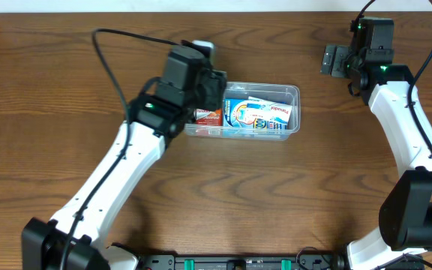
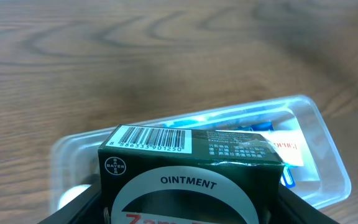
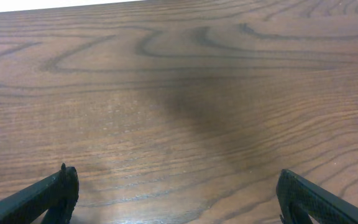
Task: Pack container
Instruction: 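Lift the green tin with the left gripper and carry it over the container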
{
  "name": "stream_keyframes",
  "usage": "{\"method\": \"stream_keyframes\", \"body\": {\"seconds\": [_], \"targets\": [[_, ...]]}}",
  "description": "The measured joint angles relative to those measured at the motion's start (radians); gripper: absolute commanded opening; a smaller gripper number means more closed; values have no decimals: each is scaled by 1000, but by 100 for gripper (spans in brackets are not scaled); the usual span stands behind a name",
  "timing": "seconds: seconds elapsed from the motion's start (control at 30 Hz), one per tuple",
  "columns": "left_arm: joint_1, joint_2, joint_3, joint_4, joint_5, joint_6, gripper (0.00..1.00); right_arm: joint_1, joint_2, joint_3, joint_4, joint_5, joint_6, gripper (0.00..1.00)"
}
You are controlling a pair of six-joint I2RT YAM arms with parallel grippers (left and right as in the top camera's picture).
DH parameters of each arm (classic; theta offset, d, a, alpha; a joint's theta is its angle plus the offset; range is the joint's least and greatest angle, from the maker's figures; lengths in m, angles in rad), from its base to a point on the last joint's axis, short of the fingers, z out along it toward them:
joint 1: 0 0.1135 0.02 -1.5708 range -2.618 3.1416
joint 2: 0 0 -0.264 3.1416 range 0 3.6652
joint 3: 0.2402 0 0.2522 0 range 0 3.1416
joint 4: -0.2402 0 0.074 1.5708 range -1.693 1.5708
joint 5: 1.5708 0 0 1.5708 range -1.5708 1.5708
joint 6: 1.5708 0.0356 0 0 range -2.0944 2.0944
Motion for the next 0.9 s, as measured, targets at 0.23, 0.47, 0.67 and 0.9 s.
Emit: {"method": "stream_keyframes", "body": {"seconds": [0.23,0.47,0.67,0.9], "targets": [[-62,126,0,16,-20,0,58,0,0,0,0,0,0,99],[-79,219,0,39,-23,0,58,0,0,0,0,0,0,99],[-79,253,0,46,-26,-2,58,0,0,0,0,0,0,99],[-79,261,0,47,-26,-16,57,0,0,0,0,0,0,99]]}}
